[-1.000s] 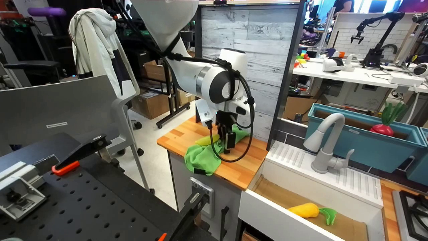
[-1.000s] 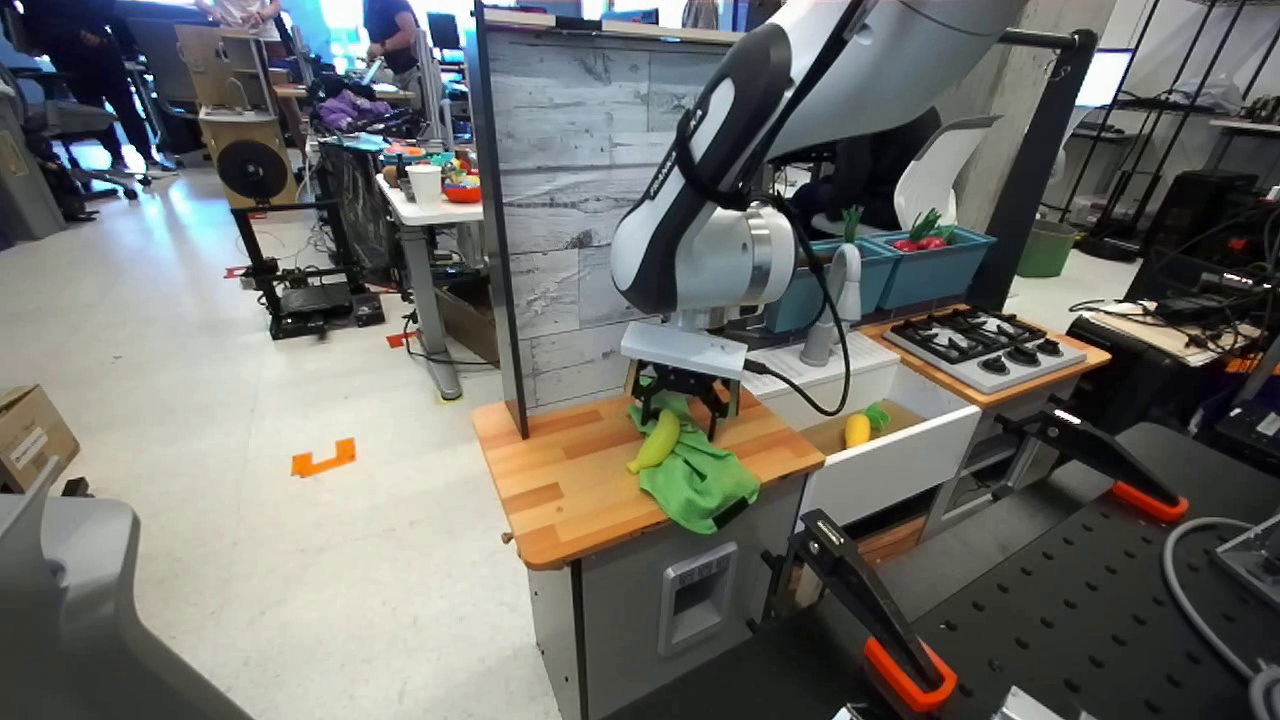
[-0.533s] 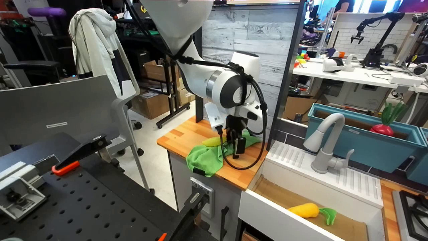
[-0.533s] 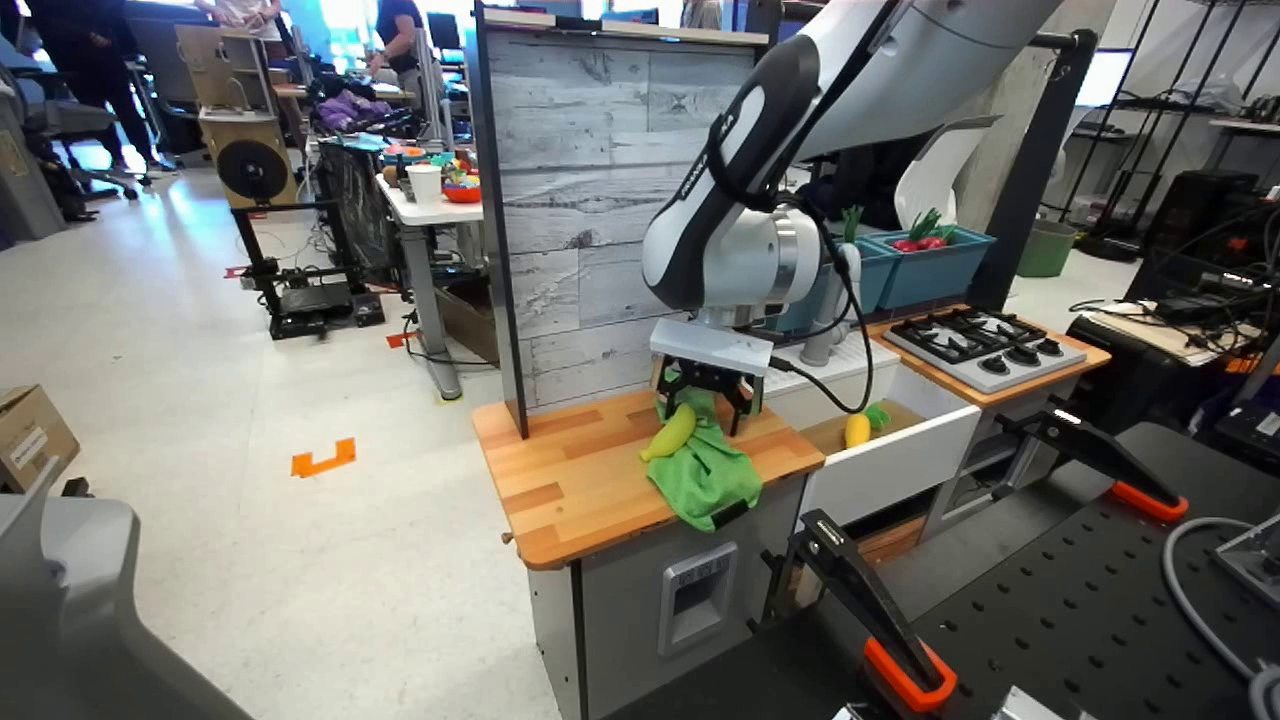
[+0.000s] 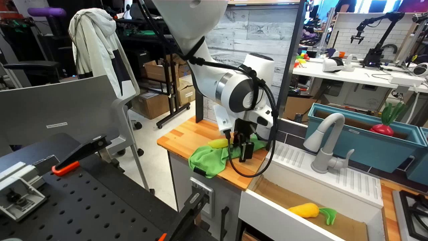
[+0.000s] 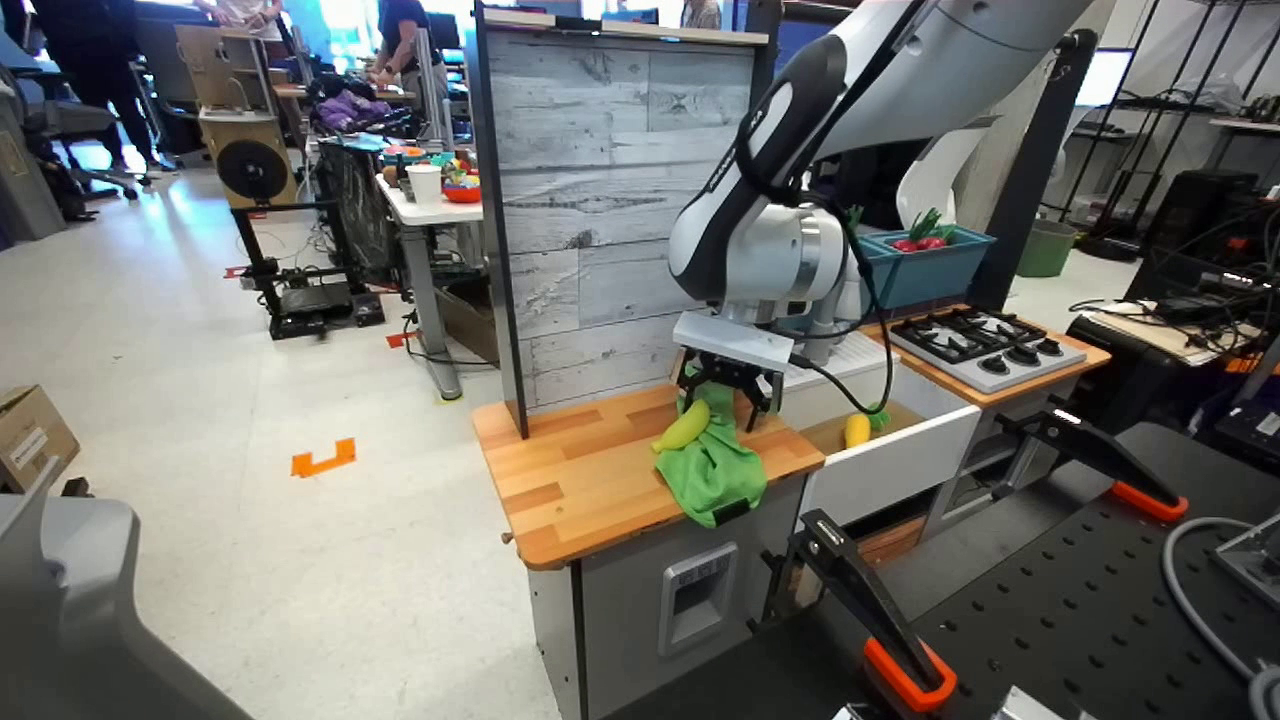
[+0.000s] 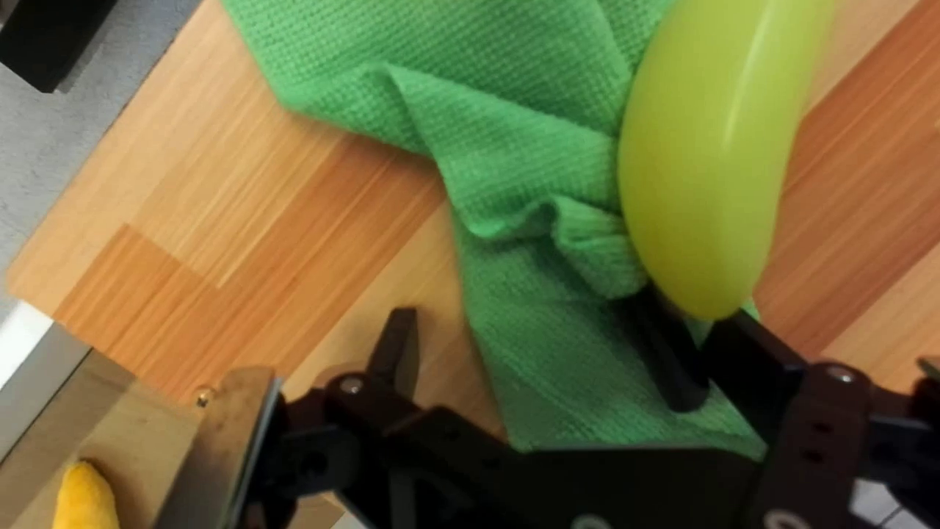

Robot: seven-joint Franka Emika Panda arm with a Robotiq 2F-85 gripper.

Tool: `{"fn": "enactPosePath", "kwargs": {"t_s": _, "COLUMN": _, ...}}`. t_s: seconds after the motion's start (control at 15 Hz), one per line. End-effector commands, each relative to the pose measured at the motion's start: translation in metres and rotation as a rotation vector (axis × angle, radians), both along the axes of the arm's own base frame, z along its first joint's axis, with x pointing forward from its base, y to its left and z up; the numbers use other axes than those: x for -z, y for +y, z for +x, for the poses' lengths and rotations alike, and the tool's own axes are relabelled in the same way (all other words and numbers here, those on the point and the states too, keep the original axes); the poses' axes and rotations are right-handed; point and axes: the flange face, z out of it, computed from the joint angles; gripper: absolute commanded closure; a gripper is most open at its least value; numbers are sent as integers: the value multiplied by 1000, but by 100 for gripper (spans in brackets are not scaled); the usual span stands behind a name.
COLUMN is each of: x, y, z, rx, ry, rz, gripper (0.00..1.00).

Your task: Move the green towel to the right

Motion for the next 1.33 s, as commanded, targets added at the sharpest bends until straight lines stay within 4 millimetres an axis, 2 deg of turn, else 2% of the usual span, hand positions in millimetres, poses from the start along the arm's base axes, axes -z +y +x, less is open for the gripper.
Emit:
{"fn": "enactPosePath", "kwargs": {"t_s": 0.0, "x": 6, "y": -13, "z": -6, "rx": 16, "ry": -2, "rz": 42, "gripper": 0}}
{"fn": "enactPosePath", "kwargs": {"t_s": 0.4, "x": 7, "y": -25, "z": -18, "rx": 52, "ry": -19, "rz": 77, "gripper": 0}}
{"fn": "enactPosePath", "kwargs": {"t_s": 1.27, "x": -13, "y": -18, "z": -56, "rx": 11, "ry": -58, "rz": 82, "gripper": 0}}
